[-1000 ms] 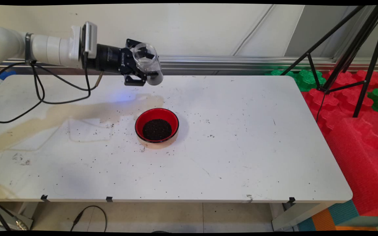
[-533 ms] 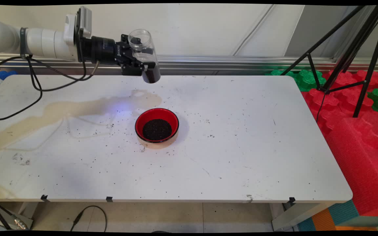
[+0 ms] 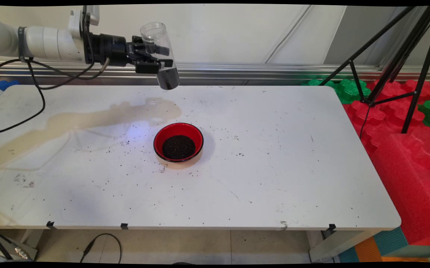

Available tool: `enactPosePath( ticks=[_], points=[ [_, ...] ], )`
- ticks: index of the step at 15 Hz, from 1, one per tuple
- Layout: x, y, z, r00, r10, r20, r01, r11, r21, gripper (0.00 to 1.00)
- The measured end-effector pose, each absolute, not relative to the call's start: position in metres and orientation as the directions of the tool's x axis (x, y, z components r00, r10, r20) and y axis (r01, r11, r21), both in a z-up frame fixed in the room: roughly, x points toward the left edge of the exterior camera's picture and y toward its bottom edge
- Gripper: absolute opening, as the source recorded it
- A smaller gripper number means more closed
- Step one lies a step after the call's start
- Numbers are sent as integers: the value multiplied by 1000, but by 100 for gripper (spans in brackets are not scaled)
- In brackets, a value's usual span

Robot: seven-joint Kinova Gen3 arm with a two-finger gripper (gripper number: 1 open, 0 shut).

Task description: Pour the black seasoning powder in the red bowl, then place the picked object on the table

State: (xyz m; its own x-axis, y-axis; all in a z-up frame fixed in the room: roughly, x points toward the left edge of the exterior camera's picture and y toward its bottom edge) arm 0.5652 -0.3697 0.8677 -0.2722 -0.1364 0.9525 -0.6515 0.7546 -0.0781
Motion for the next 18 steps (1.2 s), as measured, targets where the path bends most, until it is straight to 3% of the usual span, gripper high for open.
enactPosePath(
  ticks=[7,18],
  points=[
    [583,-375,866,-177,-257,950,-716,696,55,0],
    [607,-379,836,-188,-346,919,-750,655,93,0]
  ],
)
